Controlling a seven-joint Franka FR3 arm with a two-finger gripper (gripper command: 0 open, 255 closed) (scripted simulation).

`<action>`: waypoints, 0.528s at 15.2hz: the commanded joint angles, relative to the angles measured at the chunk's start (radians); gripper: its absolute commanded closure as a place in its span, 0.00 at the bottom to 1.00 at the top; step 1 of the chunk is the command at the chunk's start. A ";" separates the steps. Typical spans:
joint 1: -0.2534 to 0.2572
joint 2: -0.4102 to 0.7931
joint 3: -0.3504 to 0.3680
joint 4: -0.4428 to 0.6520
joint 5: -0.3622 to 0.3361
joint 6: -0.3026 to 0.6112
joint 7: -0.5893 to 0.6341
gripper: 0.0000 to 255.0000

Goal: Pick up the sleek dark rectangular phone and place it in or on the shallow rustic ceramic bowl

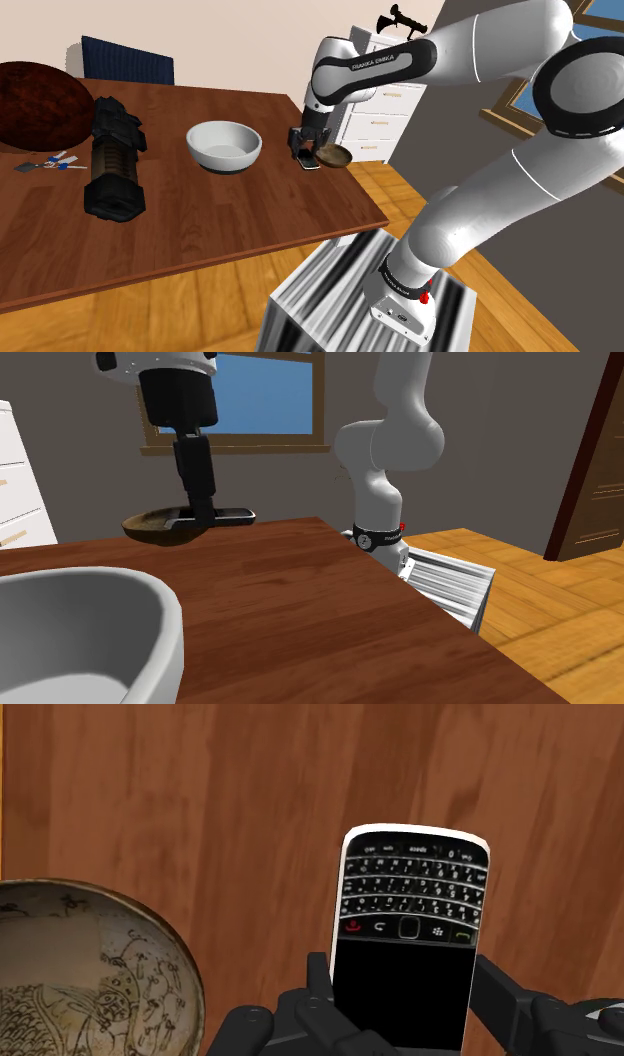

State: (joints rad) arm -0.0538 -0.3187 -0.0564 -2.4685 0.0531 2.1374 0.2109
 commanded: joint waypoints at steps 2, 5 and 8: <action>-0.002 -0.015 -0.002 0.029 -0.003 -0.045 0.000 1.00; -0.003 -0.031 -0.001 0.057 -0.005 -0.088 0.003 1.00; -0.003 -0.041 0.000 0.079 -0.006 -0.121 0.006 1.00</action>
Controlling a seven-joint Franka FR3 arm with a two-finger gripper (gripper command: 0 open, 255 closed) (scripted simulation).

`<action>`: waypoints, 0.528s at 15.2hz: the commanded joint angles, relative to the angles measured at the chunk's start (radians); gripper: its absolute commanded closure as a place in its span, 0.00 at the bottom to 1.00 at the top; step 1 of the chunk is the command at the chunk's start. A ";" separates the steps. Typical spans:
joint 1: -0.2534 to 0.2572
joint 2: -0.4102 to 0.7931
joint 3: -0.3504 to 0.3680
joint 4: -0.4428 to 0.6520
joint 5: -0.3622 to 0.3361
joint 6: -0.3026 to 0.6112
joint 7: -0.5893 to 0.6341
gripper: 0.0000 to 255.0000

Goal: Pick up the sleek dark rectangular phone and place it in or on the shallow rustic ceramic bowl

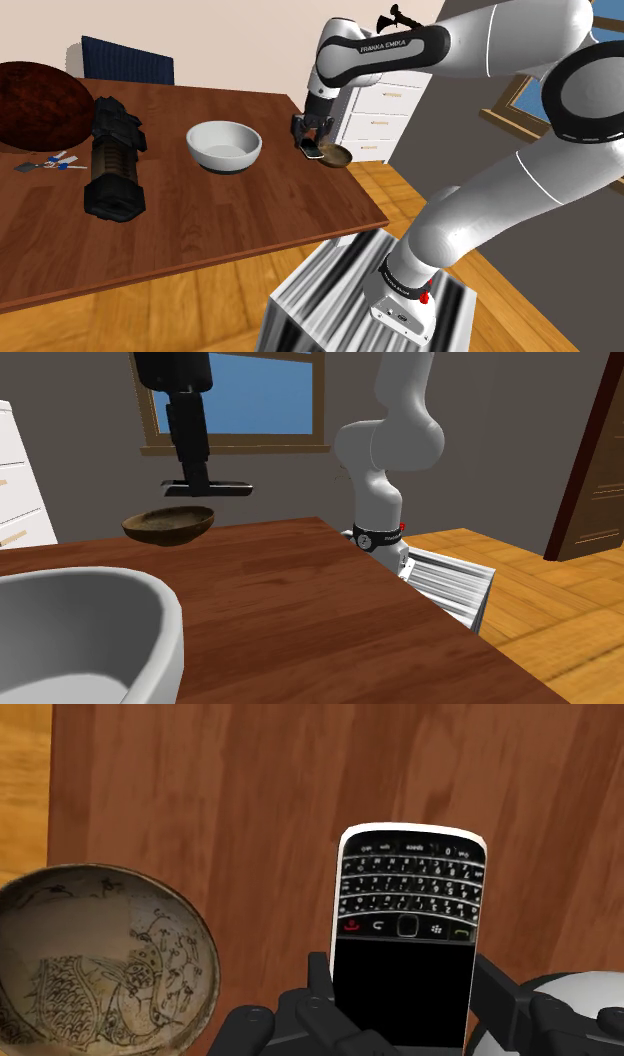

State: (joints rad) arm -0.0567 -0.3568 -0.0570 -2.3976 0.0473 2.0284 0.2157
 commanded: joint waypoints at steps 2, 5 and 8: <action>-0.023 0.001 -0.035 0.016 -0.015 -0.018 -0.048 1.00; -0.055 0.016 -0.087 0.037 -0.034 -0.026 -0.122 1.00; -0.086 0.041 -0.139 0.068 -0.050 -0.034 -0.196 1.00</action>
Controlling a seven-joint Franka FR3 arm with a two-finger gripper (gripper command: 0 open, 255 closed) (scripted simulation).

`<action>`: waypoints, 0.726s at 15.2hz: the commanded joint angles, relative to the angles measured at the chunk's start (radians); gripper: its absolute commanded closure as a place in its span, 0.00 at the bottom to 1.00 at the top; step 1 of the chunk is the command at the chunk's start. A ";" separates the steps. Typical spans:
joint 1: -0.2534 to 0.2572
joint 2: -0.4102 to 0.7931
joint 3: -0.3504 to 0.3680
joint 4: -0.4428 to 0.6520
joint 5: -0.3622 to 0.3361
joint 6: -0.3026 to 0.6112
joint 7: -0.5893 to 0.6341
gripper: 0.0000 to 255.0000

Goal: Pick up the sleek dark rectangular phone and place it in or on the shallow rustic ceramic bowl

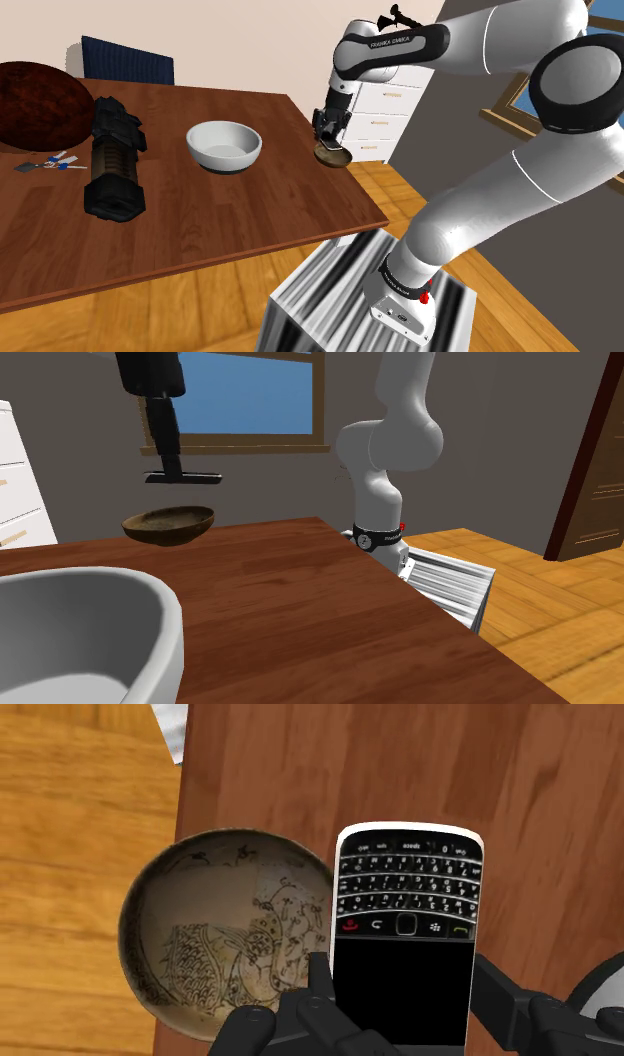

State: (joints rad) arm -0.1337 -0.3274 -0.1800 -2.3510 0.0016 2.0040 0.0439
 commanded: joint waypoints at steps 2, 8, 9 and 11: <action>-0.028 0.034 -0.050 0.047 -0.012 -0.015 -0.074 1.00; -0.057 0.090 -0.106 0.068 -0.015 0.017 -0.158 1.00; -0.057 0.095 -0.106 0.059 -0.014 0.031 -0.160 1.00; -0.057 0.105 -0.108 0.041 -0.012 0.058 -0.163 1.00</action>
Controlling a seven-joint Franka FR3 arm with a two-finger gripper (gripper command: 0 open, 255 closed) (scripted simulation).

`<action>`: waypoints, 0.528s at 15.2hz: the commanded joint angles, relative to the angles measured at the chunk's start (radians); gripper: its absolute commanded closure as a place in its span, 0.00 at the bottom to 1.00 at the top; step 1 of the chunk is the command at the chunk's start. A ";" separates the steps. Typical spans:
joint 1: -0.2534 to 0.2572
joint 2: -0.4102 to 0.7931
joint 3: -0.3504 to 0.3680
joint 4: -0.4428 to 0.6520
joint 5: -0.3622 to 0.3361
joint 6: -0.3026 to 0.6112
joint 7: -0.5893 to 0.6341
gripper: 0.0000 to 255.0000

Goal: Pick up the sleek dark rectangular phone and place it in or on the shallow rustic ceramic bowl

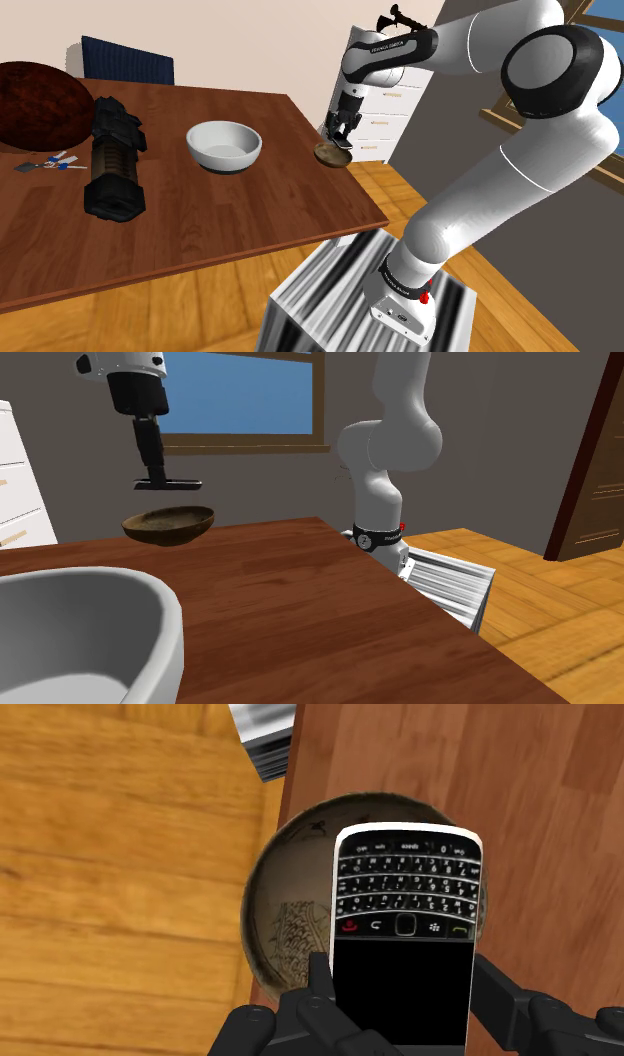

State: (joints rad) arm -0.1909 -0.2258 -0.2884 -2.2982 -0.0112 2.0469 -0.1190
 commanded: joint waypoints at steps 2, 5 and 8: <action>0.001 0.015 -0.002 -0.029 0.004 0.043 -0.004 1.00; 0.002 0.034 -0.005 -0.053 0.009 0.086 -0.010 1.00; 0.003 0.057 -0.008 -0.078 0.017 0.133 -0.017 1.00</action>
State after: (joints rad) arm -0.1891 -0.1788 -0.2957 -2.3676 0.0020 2.1612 -0.1337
